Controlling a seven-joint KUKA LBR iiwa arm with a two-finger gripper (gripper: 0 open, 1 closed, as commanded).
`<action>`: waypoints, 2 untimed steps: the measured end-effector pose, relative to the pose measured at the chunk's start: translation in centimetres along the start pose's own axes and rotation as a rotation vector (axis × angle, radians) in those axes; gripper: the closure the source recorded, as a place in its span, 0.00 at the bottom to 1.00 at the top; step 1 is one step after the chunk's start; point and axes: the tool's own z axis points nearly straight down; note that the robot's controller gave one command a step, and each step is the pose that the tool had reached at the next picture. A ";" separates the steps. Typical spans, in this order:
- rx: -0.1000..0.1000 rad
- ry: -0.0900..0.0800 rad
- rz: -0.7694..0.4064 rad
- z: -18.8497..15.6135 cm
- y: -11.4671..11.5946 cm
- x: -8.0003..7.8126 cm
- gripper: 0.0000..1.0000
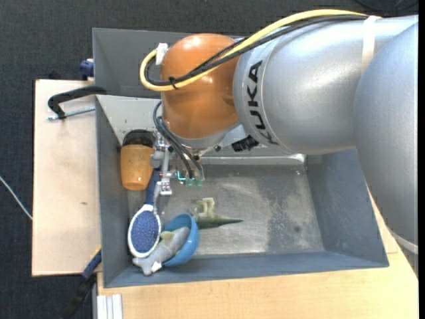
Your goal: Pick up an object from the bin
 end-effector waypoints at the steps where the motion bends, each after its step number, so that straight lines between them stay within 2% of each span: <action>1: -0.006 -0.019 -0.226 12.3 -0.5 3.3 0.00; 2: -0.002 -0.008 -0.226 12.4 -0.7 3.6 1.00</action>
Offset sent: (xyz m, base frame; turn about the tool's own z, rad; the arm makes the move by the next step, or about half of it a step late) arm -0.0396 -0.0088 -0.1308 -0.2268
